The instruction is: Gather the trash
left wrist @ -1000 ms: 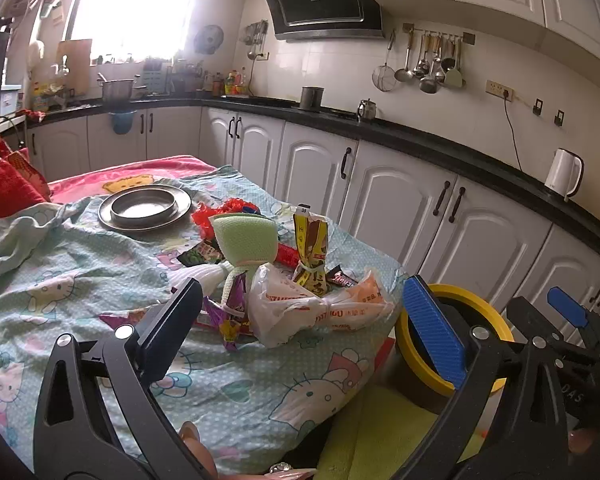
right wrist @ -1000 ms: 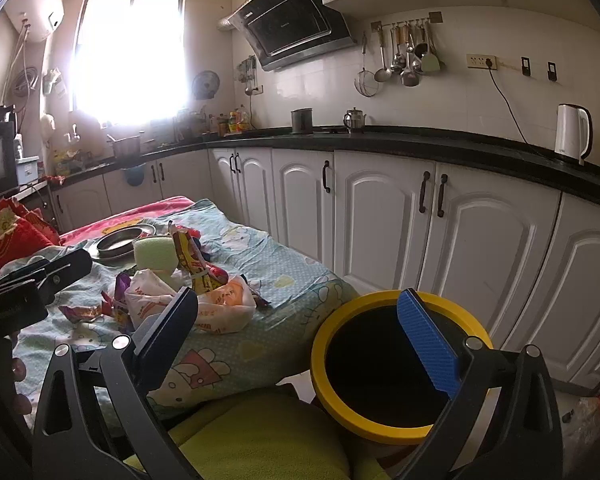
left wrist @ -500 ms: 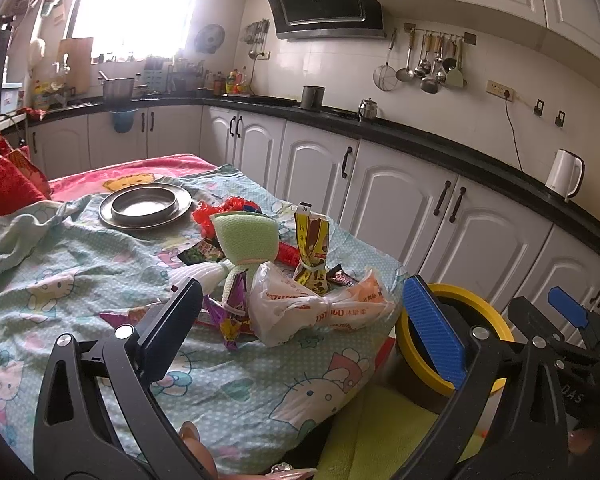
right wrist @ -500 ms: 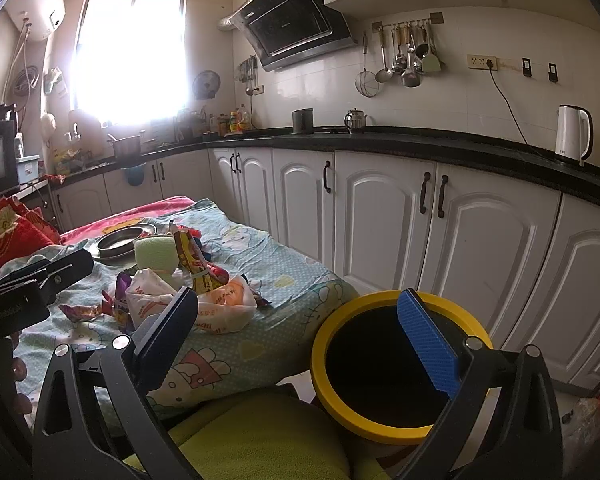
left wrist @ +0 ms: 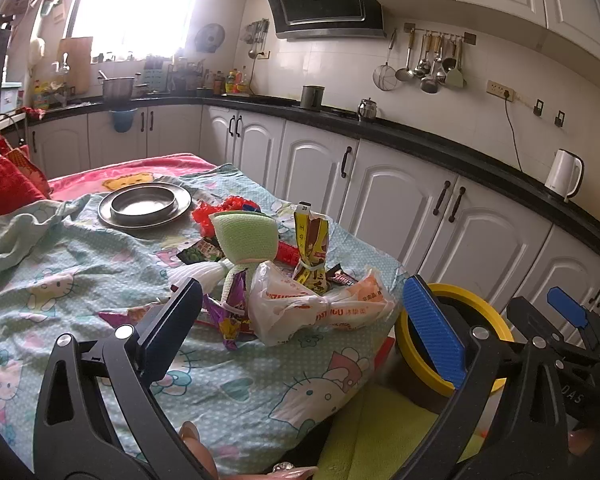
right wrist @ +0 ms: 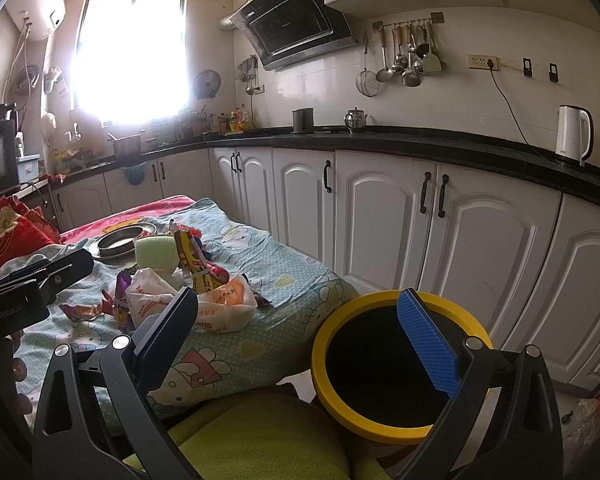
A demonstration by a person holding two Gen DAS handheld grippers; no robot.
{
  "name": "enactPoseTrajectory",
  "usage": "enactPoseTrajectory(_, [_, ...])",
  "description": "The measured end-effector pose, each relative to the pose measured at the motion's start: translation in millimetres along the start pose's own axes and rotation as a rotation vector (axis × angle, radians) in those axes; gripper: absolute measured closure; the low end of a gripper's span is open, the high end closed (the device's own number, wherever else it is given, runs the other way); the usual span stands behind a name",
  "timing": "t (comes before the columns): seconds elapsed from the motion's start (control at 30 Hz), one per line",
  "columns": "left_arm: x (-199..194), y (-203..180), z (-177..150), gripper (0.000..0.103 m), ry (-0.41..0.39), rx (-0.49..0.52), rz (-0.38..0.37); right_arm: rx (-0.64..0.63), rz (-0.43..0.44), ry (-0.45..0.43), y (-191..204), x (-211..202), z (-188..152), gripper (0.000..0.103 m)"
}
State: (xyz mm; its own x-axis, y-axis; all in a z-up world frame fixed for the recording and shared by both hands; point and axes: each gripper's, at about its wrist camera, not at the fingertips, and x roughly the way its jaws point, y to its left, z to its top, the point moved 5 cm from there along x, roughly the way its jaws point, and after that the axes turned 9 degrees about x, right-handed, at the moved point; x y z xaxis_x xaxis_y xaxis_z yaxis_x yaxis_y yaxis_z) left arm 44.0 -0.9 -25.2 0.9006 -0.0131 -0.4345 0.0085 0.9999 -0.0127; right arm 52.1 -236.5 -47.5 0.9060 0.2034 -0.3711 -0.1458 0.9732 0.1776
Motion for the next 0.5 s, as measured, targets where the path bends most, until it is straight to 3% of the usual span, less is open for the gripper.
enactPoseTrajectory(0.3, [2,1,-2,0.011,0.004,-0.012,-0.001,-0.006,0.007,0.01,1,4,-4,0.006])
enactPoseTrajectory(0.5, [4,15,-5,0.011,0.009,-0.046,0.005,-0.044,0.056,0.044,12,8,-5,0.006])
